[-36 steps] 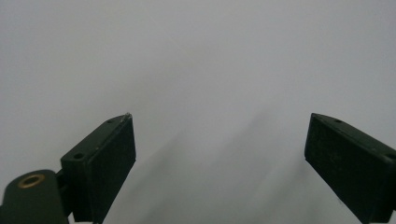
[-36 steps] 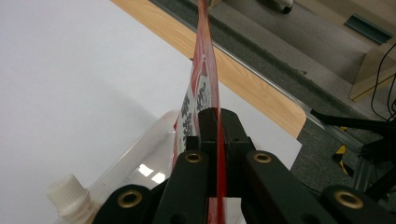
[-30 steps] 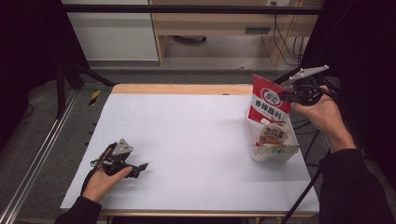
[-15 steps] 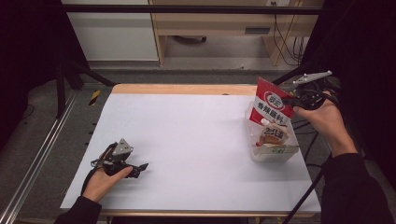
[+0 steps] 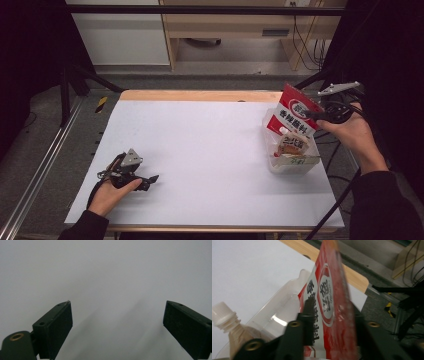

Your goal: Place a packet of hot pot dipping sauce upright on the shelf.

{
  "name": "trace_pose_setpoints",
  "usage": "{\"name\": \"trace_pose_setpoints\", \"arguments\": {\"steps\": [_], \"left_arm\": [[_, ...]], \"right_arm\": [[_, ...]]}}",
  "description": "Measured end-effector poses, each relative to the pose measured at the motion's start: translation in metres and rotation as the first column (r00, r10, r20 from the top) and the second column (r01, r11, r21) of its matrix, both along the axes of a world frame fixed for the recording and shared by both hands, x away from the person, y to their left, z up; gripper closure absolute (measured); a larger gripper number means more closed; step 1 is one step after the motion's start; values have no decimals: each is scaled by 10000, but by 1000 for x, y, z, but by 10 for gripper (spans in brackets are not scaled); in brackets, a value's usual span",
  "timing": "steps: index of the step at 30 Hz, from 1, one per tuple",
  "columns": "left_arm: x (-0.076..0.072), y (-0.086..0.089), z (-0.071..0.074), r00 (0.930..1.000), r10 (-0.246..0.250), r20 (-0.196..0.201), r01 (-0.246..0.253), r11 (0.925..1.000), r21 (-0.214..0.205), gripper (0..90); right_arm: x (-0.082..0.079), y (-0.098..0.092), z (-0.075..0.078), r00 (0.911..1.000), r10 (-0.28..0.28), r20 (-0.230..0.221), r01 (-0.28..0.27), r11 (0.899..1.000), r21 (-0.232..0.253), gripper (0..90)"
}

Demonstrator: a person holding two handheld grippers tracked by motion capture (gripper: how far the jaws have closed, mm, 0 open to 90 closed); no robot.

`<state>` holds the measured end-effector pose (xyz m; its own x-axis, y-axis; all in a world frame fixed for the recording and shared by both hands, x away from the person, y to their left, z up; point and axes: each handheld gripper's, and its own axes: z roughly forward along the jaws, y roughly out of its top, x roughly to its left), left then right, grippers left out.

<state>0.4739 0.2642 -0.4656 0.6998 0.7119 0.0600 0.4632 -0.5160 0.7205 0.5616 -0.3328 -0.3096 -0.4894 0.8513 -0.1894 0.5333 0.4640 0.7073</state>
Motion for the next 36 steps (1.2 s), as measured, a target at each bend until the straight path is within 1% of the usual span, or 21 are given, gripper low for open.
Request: {"name": "trace_pose_setpoints", "arguments": {"steps": [1,2,5,11,13,16,20,23,24,27,29,32,34,35,36], "left_arm": [[0,0,0,10000,1,2,-1,10000,6,87],[0,0,0,10000,-15,22,14,10000,28,87],[0,1,1,10000,-36,16,36,10000,38,87],[-1,0,1,10000,-25,54,24,10000,8,87],[-1,0,1,10000,-25,66,25,10000,11,87],[-1,1,1,10000,-33,87,33,10000,14,87],[-1,1,2,10000,-44,85,44,10000,46,87],[-1,1,2,9999,-43,104,42,10000,47,87],[-1,1,2,9999,-36,112,35,10000,50,87],[-1,2,2,9999,-34,136,32,9999,111,87],[-2,2,2,9999,-33,133,32,9999,114,86],[-2,3,3,9998,-14,175,12,9999,146,83],[-2,3,3,9998,28,197,-31,9999,134,79],[-2,3,3,9998,28,197,-31,9999,134,76],[-2,3,3,9998,37,205,-40,9999,127,76]], "right_arm": [[0,1,1,9999,-51,104,52,10000,-39,565],[-1,5,3,9993,-120,344,128,9996,-240,459],[-2,11,8,9974,-104,717,124,9996,-271,362],[-8,24,23,9930,35,1177,-10,9998,-209,246],[-12,31,29,9917,63,1287,-52,9999,-92,230],[-22,43,36,9875,282,1552,-276,9996,-61,205],[-38,63,41,9808,705,1818,-729,9973,65,187],[-50,79,43,9768,1034,1873,-1067,9943,75,174],[-53,85,43,9742,1164,1933,-1198,9928,60,173],[-65,102,40,9721,1397,1885,-1427,9898,27,162],[-71,112,36,9694,1553,1900,-1615,9867,173,154],[-80,127,28,9700,1638,1799,-1737,9840,408,146],[-86,136,19,9711,1710,1662,-1804,9827,426,151],[-86,136,19,9711,1710,1662,-1804,9827,426,151],[-89,140,13,9725,1735,1556,-1823,9822,444,151]]}}
